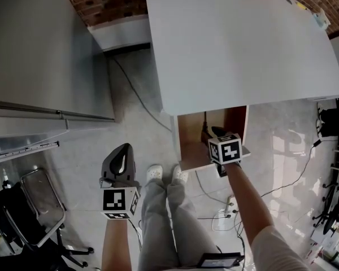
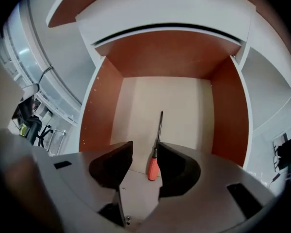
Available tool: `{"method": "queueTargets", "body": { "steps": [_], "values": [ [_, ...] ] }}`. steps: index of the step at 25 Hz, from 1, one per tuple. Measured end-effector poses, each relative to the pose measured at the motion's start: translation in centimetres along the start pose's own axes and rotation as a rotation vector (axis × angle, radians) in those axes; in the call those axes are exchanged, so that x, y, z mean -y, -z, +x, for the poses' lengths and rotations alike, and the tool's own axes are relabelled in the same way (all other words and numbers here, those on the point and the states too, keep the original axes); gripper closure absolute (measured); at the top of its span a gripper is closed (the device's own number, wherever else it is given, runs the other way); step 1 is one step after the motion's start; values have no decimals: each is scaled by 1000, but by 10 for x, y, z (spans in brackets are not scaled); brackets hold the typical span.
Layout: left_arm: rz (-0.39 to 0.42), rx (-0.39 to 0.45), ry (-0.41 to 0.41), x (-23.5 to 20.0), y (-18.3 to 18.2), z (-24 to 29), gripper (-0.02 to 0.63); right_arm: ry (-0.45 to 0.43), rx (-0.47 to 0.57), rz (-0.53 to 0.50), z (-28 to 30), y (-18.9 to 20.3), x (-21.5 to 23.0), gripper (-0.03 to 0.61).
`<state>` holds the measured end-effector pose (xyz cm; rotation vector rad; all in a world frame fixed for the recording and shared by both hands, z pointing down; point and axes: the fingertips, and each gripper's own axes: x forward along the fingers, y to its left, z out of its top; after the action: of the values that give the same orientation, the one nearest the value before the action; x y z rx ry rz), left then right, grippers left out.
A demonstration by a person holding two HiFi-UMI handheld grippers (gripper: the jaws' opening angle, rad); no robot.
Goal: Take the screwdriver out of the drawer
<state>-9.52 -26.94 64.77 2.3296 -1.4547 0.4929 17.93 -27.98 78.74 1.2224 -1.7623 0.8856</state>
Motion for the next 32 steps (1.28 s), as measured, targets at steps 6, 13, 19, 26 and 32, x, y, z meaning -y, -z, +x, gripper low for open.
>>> {"method": "queueTargets", "body": {
  "steps": [6, 13, 19, 26, 32],
  "values": [
    [-13, -26, -6, -8, 10, -4, 606, 50, -88, 91, 31, 11, 18, 437],
    [-6, -57, -9, -16, 23, -11, 606, 80, -172, 205, 62, 25, 33, 489],
    [-16, -66, -36, -23, 30, -17, 606, 68, -184, 226, 69, 29, 36, 489],
    [-22, -61, -27, -13, 24, -16, 606, 65, -165, 236, 64, 26, 34, 522],
    [-7, -54, -14, -3, 17, -16, 606, 1, -76, 231, 46, 10, 18, 523]
  ]
}}
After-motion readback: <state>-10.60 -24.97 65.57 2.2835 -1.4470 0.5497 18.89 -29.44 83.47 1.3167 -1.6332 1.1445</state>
